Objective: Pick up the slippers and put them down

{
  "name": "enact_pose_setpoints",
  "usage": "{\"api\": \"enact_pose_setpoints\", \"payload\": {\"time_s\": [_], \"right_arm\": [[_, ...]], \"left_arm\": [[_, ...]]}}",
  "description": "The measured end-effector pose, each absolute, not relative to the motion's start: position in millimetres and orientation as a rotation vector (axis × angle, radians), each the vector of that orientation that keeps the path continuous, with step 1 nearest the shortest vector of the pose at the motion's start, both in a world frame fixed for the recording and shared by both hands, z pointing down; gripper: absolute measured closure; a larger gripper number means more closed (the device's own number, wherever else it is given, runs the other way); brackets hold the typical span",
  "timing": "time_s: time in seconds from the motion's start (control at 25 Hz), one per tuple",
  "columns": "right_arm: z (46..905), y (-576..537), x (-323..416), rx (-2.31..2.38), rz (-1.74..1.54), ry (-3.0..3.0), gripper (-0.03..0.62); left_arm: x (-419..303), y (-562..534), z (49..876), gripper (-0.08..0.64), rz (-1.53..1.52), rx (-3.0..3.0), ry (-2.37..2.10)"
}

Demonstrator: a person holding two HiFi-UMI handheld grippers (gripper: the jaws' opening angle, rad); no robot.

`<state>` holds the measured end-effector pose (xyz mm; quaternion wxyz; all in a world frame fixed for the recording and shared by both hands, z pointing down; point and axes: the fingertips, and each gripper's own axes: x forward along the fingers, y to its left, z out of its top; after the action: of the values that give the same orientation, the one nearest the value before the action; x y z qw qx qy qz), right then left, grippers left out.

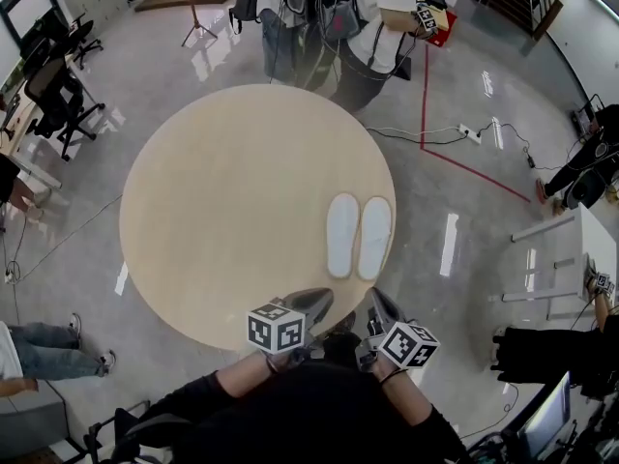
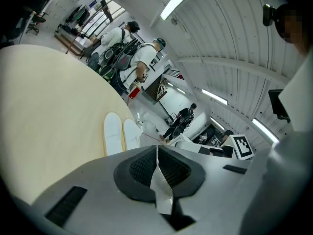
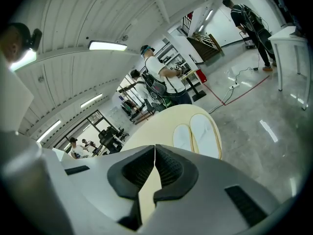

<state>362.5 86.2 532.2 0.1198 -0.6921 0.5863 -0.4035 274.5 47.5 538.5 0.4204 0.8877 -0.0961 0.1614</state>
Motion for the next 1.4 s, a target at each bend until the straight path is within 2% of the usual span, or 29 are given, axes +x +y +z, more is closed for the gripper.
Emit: {"api": "enact_pose_setpoints", "payload": {"time_s": [0.48, 1.28, 1.32, 1.4], "right_arm": [[549.0, 16.3, 405.0, -1.896, -1.175, 1.805, 0.575], [608.0, -44.6, 484.4, -2.039, -1.283, 1.894, 0.572], [612.6, -45.7, 485.5, -2.048, -1.302, 1.899, 0.565], [620.2, -47.9, 484.1, -2.058, -1.342, 1.9, 0.479]], "left_arm": [[302.9, -14.4, 542.3, 0.535, 0.401, 2.251, -0.419], [376.1, -74.1, 595.7, 0.534, 0.492, 2.213, -0.475], [379.0, -76.9, 598.6, 0.534, 0.504, 2.216, -0.479], [380.7, -83.0, 603.3, 0.531, 0.525, 2.219, -0.487]]}}
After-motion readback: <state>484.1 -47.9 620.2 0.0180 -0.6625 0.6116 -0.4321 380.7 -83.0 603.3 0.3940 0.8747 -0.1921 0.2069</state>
